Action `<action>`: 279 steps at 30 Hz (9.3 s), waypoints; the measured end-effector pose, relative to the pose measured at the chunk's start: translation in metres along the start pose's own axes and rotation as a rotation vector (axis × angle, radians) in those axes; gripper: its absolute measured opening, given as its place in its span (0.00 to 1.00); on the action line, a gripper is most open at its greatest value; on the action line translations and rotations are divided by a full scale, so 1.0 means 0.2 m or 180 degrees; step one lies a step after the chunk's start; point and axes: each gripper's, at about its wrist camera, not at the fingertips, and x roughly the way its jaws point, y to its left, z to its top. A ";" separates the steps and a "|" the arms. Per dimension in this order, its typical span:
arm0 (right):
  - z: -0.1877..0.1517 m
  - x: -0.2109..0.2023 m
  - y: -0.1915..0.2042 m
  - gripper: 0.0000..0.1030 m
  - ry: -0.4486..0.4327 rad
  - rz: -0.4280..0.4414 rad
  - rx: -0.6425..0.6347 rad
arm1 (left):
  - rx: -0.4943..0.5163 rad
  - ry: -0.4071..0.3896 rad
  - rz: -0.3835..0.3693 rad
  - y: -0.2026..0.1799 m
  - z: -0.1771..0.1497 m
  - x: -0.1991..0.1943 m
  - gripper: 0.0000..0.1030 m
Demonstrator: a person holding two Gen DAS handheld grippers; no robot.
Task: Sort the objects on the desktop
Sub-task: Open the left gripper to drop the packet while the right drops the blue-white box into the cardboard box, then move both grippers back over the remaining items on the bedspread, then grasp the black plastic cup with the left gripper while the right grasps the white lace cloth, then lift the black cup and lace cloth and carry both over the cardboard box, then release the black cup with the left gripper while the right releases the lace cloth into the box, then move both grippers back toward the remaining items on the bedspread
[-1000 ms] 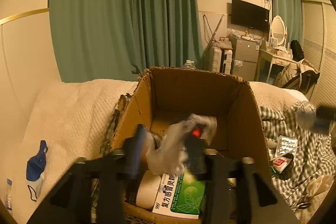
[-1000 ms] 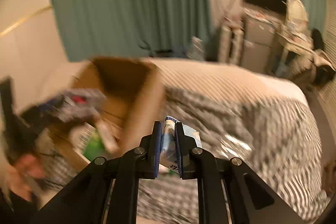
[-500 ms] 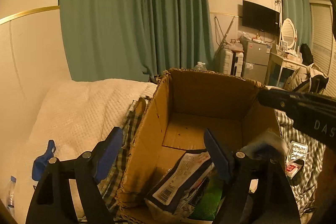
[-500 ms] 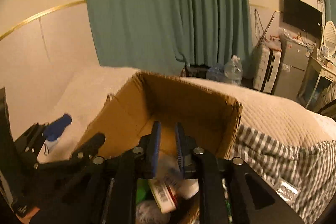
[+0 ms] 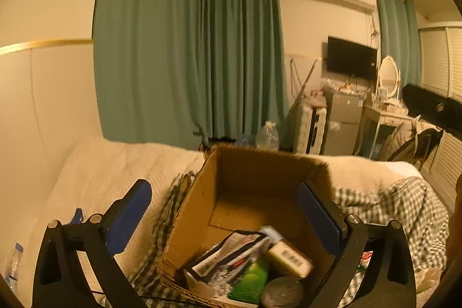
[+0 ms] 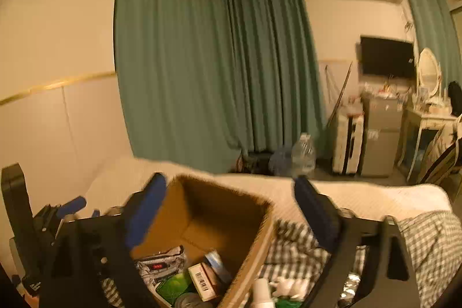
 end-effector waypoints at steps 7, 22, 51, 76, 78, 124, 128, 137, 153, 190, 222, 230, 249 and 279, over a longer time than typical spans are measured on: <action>0.08 -0.38 -0.11 1.00 -0.0348 -0.0279 -0.0084 | 0.0051 -0.0296 -0.0037 -0.15 0.11 -0.25 1.00; 0.03 -0.88 -0.47 1.00 -0.0216 -0.0820 -0.0129 | 0.0132 -0.0403 -0.0329 -0.52 0.20 -0.51 1.00; -0.64 -0.66 -0.81 0.72 0.1476 -0.0659 -0.0234 | 0.0666 0.0294 -0.0775 -1.02 -0.21 -0.13 1.00; -1.20 -0.31 -0.97 0.30 0.2823 -0.0240 -0.0025 | 0.1623 0.1487 -0.1257 -1.53 -0.84 0.54 1.00; -1.21 -0.30 -0.98 0.26 0.2837 -0.0268 -0.0007 | 0.1692 0.1637 -0.1270 -1.56 -0.90 0.60 0.89; -0.57 -0.77 -0.86 0.10 0.0969 -0.1218 0.0209 | 0.0767 0.0324 -0.1096 -1.07 -0.19 -0.25 0.50; -0.49 -0.85 -0.79 0.10 0.0665 -0.1269 0.0231 | 0.0664 0.0171 -0.1056 -0.98 -0.13 -0.35 0.50; -0.36 -0.90 -0.59 0.10 0.0251 -0.1310 0.0167 | 0.0510 -0.0120 -0.0956 -0.79 0.00 -0.52 0.50; -0.07 -0.82 -0.28 0.10 -0.0248 -0.1046 0.0120 | 0.0413 -0.0328 -0.0735 -0.52 0.14 -0.55 0.50; -0.17 0.09 0.16 0.10 0.0117 -0.0075 -0.0306 | 0.0164 0.0136 0.0012 -0.06 0.07 0.14 0.50; -0.59 0.81 0.06 0.24 0.1302 0.0246 -0.0213 | 0.0413 0.0961 0.0270 -0.10 -0.23 0.62 0.70; -0.45 0.64 0.06 0.47 0.0929 0.0048 -0.0187 | 0.0411 0.0625 0.0306 -0.11 -0.15 0.42 0.79; -0.15 0.06 -0.01 0.90 0.0070 -0.0066 -0.0023 | 0.0305 0.0026 0.0229 -0.15 0.05 0.04 1.00; 0.05 -0.70 -0.35 1.00 -0.0378 -0.0334 -0.0032 | 0.0202 -0.0285 0.0248 -0.54 0.24 -0.38 1.00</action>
